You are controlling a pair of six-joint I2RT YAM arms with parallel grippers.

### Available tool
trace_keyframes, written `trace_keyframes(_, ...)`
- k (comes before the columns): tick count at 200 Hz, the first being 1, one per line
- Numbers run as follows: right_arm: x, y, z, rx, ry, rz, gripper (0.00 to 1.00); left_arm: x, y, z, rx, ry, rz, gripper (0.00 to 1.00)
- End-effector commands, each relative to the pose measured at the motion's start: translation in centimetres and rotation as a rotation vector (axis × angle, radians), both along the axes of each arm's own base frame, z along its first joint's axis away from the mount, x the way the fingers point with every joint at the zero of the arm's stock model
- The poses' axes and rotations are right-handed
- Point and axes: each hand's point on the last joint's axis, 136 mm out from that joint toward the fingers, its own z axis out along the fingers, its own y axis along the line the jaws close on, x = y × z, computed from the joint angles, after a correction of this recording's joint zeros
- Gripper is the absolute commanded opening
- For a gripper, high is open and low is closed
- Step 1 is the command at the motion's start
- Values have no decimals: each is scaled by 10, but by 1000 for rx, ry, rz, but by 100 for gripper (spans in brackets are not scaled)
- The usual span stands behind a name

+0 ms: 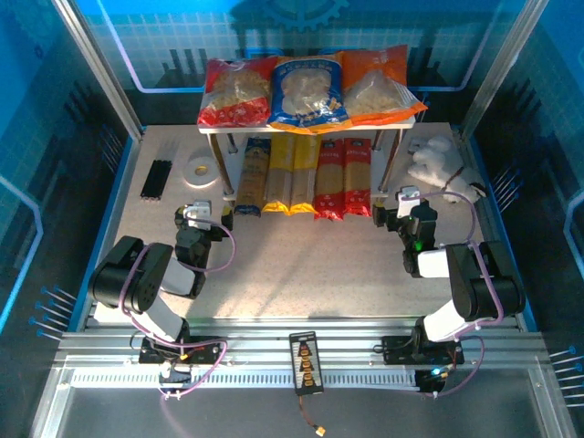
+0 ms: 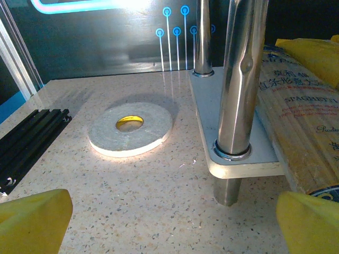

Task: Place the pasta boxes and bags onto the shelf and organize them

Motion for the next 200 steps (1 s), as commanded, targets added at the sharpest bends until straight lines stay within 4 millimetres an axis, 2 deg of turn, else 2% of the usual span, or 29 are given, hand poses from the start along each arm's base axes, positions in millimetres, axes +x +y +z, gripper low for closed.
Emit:
trace_keyframes(1, 2, 2, 5, 17, -12, 7, 100, -1, -5, 3, 6, -21, -27, 99)
trace_keyframes(200, 2, 2, 5, 17, -12, 7, 100, 1, -5, 3, 6, -16, -30, 99)
